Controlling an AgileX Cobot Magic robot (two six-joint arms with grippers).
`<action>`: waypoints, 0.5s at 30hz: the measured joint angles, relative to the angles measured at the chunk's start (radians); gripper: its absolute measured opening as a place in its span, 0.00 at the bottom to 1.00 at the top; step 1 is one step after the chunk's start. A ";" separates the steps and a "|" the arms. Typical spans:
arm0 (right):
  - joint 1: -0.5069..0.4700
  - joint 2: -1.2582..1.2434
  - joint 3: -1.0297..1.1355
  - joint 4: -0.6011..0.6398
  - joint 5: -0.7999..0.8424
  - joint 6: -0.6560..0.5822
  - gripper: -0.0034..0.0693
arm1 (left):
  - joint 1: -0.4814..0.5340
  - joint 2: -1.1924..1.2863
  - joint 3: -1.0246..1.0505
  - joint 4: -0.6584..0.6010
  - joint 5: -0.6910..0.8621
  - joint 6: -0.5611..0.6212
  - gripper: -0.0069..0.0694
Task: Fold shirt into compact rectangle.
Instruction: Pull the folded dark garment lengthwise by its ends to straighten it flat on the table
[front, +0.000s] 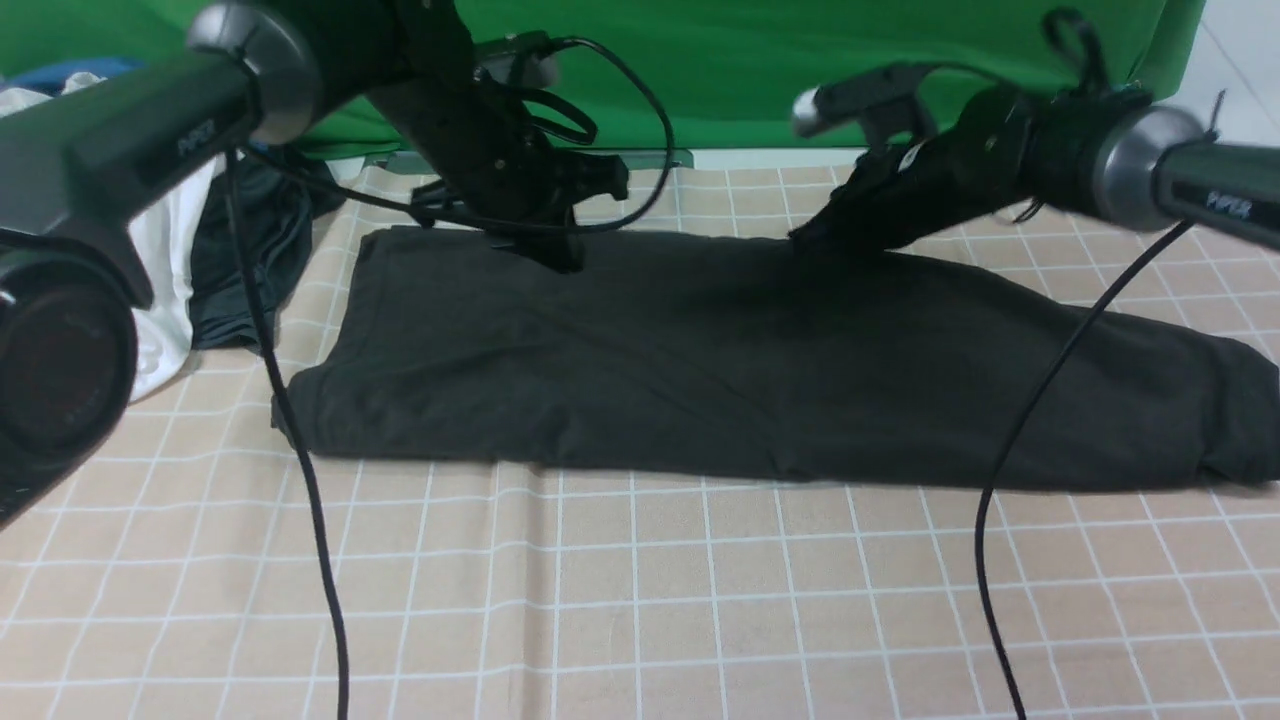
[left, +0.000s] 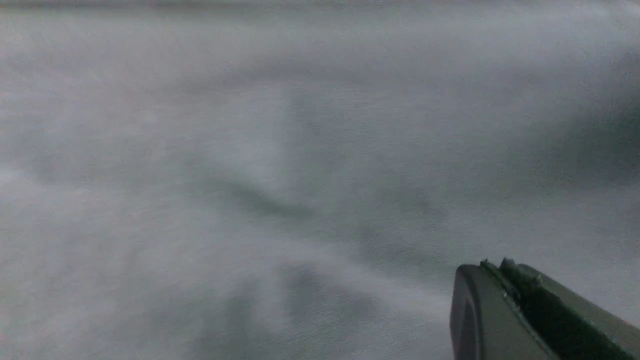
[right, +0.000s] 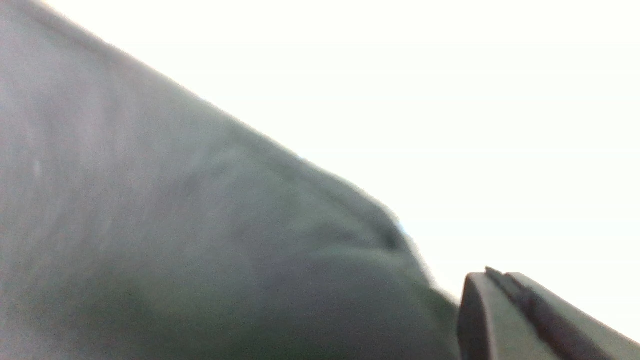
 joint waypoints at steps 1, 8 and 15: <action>-0.008 -0.006 -0.011 0.000 0.029 0.000 0.10 | -0.004 0.002 0.000 -0.001 -0.011 0.002 0.12; -0.080 -0.130 -0.180 -0.033 0.438 0.002 0.10 | -0.037 0.050 0.000 0.005 -0.046 0.020 0.12; -0.183 -0.234 -0.191 -0.082 0.750 0.032 0.10 | 0.054 0.004 0.000 0.053 0.026 0.019 0.12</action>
